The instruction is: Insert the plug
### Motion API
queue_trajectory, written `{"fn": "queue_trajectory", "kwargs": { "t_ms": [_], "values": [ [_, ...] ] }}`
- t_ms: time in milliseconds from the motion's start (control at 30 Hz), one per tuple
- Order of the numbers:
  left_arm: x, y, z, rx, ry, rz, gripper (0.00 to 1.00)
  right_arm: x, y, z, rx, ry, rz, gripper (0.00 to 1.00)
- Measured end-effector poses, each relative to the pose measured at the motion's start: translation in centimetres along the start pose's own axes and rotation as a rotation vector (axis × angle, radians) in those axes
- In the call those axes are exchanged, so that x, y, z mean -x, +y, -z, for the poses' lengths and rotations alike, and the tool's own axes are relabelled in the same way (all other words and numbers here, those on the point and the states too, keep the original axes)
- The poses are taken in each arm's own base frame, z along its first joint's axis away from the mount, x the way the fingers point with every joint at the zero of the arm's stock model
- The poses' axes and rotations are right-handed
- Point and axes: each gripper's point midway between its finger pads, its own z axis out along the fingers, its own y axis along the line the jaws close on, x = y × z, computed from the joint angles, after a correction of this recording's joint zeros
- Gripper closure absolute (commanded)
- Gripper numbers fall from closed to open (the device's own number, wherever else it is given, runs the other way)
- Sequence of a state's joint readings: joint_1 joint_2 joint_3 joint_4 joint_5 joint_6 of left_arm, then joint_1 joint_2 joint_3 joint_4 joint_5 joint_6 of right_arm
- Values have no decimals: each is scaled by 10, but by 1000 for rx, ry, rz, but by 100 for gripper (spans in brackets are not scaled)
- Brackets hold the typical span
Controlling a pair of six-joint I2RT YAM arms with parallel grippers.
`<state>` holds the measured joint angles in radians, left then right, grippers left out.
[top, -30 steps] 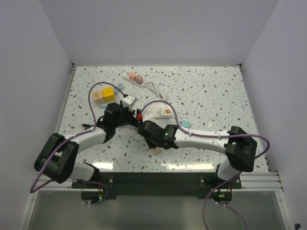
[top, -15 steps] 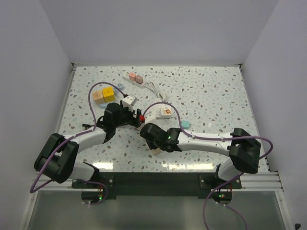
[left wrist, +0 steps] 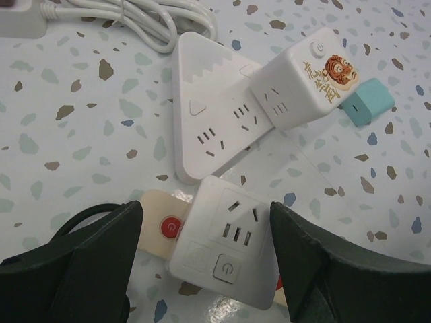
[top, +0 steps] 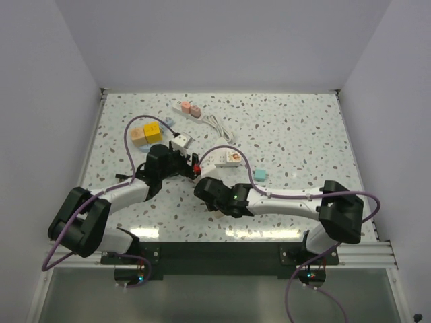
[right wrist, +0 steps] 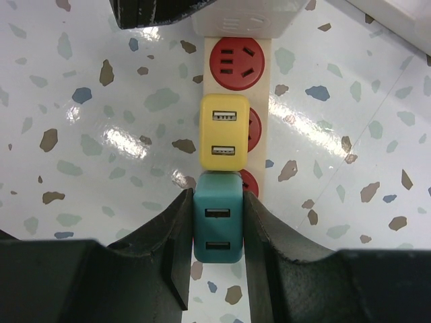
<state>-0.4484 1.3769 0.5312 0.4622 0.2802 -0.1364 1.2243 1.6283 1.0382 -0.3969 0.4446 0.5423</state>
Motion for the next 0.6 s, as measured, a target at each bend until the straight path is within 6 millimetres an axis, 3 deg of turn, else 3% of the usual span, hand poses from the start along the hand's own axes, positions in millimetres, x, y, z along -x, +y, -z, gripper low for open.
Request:
{"fn": "queue_trajectory", "kwargs": {
  "t_ms": [600],
  "values": [
    [0,-2,0,-11,2,0,19,-4,2,-3,-15,-101,-65,100]
  ]
}}
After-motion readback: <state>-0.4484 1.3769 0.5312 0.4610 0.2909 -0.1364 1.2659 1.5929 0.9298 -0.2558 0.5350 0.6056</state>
